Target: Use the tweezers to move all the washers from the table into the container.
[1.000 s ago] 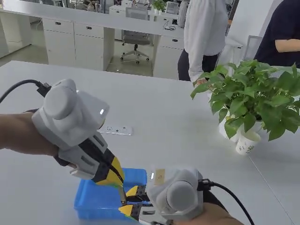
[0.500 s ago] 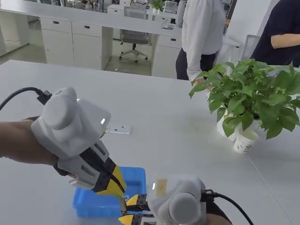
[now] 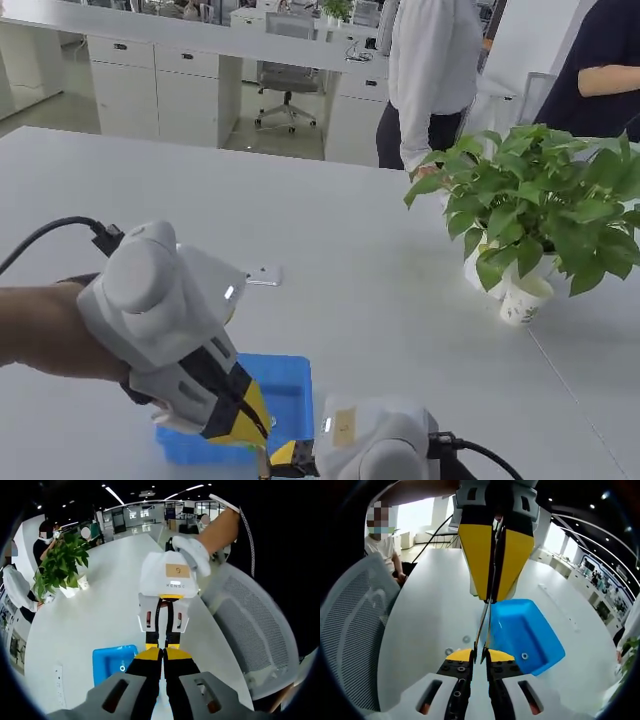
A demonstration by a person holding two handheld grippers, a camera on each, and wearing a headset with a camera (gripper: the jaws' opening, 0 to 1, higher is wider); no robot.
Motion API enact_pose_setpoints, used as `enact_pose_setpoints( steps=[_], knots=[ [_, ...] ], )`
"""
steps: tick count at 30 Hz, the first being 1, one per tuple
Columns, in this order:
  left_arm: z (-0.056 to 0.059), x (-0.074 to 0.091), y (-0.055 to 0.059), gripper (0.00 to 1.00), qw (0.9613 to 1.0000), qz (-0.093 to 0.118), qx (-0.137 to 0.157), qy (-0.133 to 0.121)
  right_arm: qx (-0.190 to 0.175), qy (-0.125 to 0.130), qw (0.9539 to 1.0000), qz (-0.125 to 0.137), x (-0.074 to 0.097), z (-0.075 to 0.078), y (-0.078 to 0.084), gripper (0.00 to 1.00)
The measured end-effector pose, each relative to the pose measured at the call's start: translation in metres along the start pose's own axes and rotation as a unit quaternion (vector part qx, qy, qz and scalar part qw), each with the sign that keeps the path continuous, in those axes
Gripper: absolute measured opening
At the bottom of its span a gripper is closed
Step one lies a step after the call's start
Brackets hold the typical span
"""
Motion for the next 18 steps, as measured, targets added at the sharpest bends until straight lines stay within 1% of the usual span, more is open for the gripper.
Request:
enact_pose_setpoints(
  steps=[7,18],
  knots=[
    [0.004,-0.008,0.007,0.05,1.0,-0.006,-0.003,0.006,-0.003,-0.006,1.0,-0.004,-0.006,-0.005,0.006,0.12],
    [0.005,-0.016,0.017,0.05,0.9998,-0.013,0.001,0.015,-0.011,-0.018,0.9997,-0.008,-0.017,-0.01,0.015,0.12]
  ],
)
Point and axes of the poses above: the centre of the closed fingertips' face, and the gripper's own axes: x roughly backward along the fingers, z roughly to its right, y roughly out of its underside, the point moved 4 cm from there along x, roughly backward along the fingers, and after that the axes turned 1 degree about -y, right-handed, at the moved point
